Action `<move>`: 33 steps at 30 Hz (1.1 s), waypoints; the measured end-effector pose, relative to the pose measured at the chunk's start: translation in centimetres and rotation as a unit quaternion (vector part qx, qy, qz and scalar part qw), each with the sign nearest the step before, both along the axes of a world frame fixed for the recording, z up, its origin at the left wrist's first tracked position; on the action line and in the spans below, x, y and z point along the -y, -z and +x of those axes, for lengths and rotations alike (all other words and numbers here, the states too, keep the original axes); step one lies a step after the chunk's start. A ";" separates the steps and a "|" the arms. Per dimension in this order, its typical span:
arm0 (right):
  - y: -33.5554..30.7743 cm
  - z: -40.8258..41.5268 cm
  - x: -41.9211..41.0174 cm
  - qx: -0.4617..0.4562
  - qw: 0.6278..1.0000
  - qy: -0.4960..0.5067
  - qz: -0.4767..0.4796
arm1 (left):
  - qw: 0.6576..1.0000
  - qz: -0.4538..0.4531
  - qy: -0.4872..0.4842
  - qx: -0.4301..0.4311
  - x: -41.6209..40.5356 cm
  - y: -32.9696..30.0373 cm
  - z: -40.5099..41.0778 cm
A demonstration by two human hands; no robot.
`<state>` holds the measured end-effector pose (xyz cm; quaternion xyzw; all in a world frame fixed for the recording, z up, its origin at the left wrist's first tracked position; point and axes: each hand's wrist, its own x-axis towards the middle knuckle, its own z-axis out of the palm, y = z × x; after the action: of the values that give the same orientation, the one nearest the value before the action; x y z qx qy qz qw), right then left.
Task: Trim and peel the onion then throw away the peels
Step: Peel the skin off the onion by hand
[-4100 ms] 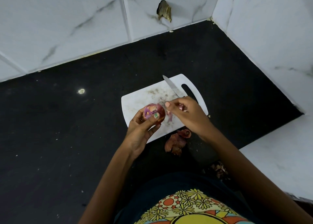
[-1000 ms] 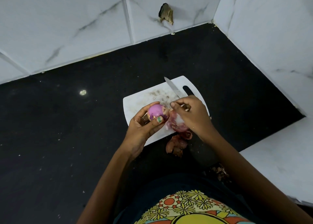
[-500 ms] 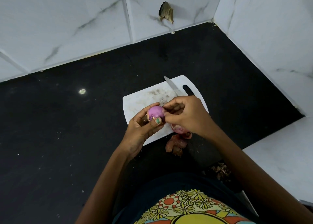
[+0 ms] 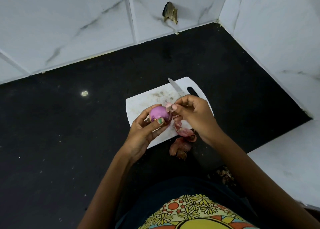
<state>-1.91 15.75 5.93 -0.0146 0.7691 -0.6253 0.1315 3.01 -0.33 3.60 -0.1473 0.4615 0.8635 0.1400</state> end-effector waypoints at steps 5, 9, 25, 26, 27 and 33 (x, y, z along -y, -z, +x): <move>1.8 -0.2 -0.4 0.057 0.997 0.053 0.010 | 0.997 0.070 0.012 0.022 -0.1 0.3 0.1; 3.2 0.0 -0.6 0.061 0.993 0.071 0.068 | 0.994 0.104 0.015 0.036 -0.2 0.5 0.1; -0.9 0.5 0.5 -0.030 0.995 -0.044 0.084 | 0.995 -0.088 0.048 0.003 -0.4 0.2 0.0; -1.0 0.4 0.5 -0.026 0.995 -0.046 0.085 | 0.994 -0.093 0.052 -0.002 -0.4 0.2 0.0; -0.9 0.3 0.4 -0.026 0.995 -0.048 0.085 | 0.994 -0.095 0.055 -0.005 -0.4 0.2 0.0; -0.9 0.3 0.4 -0.047 0.991 -0.059 0.113 | 0.990 -0.119 0.067 -0.018 -0.5 0.5 0.2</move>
<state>-1.57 15.35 6.87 -0.0743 0.8380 -0.5242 0.1321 3.19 0.16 3.07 -0.1167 0.5725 0.7935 0.1704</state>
